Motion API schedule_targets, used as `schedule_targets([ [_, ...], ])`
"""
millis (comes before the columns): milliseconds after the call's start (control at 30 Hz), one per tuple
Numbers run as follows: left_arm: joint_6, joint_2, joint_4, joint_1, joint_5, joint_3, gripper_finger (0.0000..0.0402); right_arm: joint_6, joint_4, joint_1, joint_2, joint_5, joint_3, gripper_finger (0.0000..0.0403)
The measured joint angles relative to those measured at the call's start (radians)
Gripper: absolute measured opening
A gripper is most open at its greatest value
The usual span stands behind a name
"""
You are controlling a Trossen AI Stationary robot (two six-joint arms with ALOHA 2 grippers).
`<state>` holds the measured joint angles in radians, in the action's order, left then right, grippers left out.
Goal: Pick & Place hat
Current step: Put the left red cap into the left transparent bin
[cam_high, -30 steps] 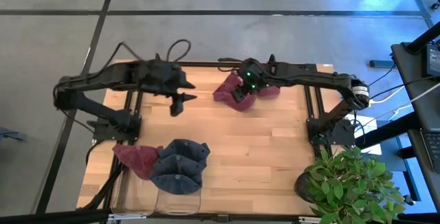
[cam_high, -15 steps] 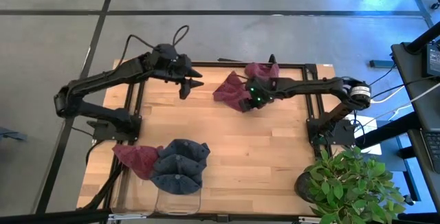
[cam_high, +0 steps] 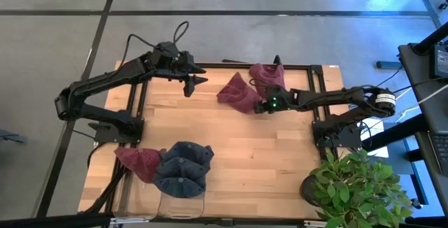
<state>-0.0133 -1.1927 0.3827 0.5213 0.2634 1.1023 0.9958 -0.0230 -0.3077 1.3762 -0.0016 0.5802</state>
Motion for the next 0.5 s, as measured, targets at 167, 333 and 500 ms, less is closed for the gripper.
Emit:
schedule_targets([
  [167,-0.001,0.0,-0.019,0.0,-0.003,0.0,0.0173,0.023,0.081,-0.002,0.0,-0.016,-0.031,0.0209],
  [333,-0.001,0.0,-0.018,0.0,-0.009,0.0,0.0175,0.056,0.07,-0.002,0.0,0.029,-0.031,0.0252],
  [500,-0.001,0.0,-0.017,0.0,-0.009,0.0,0.0173,0.073,0.063,-0.001,0.023,0.039,-0.031,0.0265],
])
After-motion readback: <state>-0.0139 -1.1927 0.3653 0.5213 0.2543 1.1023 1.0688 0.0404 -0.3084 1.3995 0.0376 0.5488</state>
